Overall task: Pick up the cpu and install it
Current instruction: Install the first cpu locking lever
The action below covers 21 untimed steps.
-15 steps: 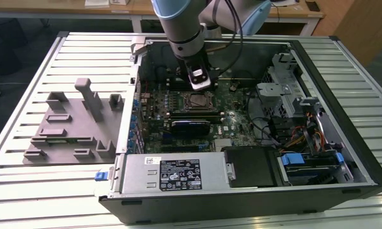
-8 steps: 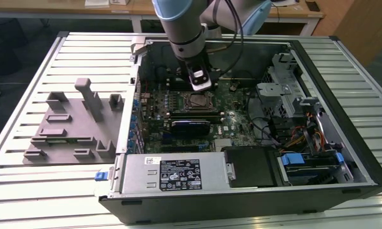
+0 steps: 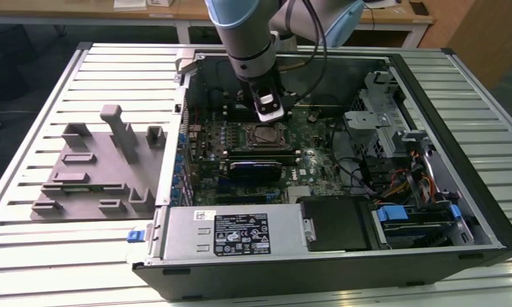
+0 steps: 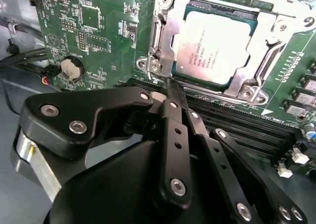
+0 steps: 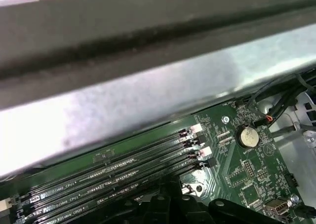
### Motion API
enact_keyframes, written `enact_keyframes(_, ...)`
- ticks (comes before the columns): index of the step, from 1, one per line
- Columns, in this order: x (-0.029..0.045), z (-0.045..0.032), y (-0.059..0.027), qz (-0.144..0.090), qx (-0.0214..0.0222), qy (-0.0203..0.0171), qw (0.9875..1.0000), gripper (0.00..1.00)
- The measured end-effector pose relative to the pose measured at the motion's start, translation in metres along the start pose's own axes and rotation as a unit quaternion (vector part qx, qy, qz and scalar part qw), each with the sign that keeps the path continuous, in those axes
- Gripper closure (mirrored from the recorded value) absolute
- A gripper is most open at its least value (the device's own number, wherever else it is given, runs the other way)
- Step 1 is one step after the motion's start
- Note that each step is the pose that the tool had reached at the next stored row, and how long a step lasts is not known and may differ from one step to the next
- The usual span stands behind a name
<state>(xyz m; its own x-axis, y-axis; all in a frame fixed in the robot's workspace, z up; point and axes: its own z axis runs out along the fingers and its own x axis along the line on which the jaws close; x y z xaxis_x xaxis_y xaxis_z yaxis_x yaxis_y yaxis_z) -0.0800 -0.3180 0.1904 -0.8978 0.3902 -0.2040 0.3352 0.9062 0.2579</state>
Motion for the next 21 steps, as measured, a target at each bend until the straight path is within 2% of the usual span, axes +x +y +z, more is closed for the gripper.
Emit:
enact_keyframes(13,-0.0036,-0.0010,0.0003,0.002,-0.0001,-0.0003,1.0000,0.89)
enact_keyframes(21,-0.0057,-0.0111,0.0029,0.005,-0.0010,-0.0003,1.0000,0.89)
